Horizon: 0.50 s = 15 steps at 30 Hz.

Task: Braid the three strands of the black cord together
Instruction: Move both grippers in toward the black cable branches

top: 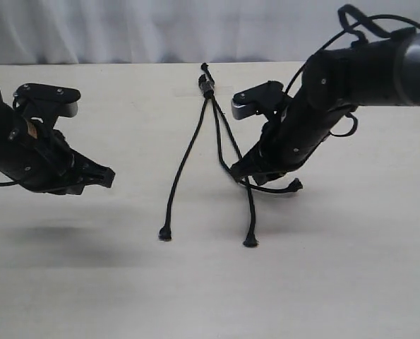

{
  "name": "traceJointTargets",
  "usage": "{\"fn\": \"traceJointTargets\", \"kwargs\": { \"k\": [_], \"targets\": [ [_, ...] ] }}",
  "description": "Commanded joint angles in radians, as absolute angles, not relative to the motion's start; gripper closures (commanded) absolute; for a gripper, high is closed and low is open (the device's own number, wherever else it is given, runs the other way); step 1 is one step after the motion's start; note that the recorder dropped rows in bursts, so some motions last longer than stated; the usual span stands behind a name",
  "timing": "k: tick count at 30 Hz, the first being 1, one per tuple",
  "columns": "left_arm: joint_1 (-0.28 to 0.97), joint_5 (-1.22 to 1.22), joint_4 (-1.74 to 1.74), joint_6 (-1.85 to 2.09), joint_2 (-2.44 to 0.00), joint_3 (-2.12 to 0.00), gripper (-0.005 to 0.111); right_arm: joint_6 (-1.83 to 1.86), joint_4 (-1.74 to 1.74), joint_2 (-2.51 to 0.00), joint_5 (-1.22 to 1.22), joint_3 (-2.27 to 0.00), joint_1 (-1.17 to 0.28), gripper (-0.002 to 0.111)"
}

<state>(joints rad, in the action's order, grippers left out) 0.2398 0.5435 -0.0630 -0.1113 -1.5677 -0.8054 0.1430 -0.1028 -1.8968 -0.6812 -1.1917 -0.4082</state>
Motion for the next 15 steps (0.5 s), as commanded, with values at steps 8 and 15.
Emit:
{"fn": "traceJointTargets", "kwargs": {
  "k": [8,15],
  "targets": [
    [0.258,0.539,-0.057,-0.127,-1.577,-0.818,0.107,0.119,0.020,-2.005,-0.654,-1.231,-0.410,0.062],
    [0.258,0.543,-0.057,-0.127,-1.577,-0.818,0.107,0.171,0.045,-2.038,-0.709,-1.233,-0.410,0.084]
  ]
}}
